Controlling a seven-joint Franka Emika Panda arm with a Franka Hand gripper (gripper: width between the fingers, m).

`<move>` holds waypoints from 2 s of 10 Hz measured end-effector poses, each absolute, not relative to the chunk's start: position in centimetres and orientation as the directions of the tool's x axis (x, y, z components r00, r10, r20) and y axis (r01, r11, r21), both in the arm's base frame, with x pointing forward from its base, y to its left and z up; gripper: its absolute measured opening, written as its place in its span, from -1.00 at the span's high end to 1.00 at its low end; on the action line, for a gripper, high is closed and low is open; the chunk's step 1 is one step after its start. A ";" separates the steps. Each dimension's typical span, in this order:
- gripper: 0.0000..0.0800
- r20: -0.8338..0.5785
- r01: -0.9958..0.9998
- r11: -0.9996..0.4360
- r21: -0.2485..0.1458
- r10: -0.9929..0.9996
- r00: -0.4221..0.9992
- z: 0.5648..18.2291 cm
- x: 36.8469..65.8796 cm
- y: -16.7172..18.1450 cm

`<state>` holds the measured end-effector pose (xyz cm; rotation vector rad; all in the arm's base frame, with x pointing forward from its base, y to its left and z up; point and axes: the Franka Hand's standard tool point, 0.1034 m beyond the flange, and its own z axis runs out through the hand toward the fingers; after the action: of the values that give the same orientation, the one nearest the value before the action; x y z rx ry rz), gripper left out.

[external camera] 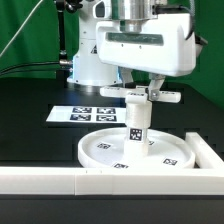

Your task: Assemble round table

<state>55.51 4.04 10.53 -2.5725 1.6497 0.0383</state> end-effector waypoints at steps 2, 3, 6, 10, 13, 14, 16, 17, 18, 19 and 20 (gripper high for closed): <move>-0.11 -0.089 -0.966 -0.257 -0.021 -0.962 0.258 10.5 55.4 4.1; -0.11 -0.091 -0.980 -0.200 -0.019 -0.976 0.200 10.5 55.4 4.1; -0.11 -0.093 -0.991 -0.134 -0.013 -0.987 0.134 10.5 55.4 4.2; -0.62 -0.136 -0.981 -0.191 -0.043 -0.971 0.195 13.7 55.5 4.5; -0.62 -0.125 -0.950 -0.308 -0.054 -0.942 0.313 13.3 55.5 4.5; -0.62 -0.116 -0.909 -0.411 -0.063 -0.902 0.416 13.1 55.6 4.9; -0.62 -0.098 -0.781 -0.619 -0.081 -0.775 0.624 13.4 55.7 5.3; -0.62 -0.093 -0.764 -0.640 -0.089 -0.758 0.646 13.7 55.8 5.3; -0.62 -0.085 -0.707 -0.701 -0.098 -0.702 0.707 13.7 55.9 5.2; -0.62 -0.079 -0.656 -0.748 -0.102 -0.651 0.755 13.6 55.8 5.2; -0.62 -0.072 -0.605 -0.789 -0.106 -0.601 0.796 13.6 55.8 5.2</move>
Offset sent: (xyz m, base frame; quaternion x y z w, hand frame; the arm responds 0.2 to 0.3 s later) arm 0.0000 0.0000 0.0000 0.0000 0.0000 0.1938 0.9810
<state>55.81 5.16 13.59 -2.8592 0.9638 0.0523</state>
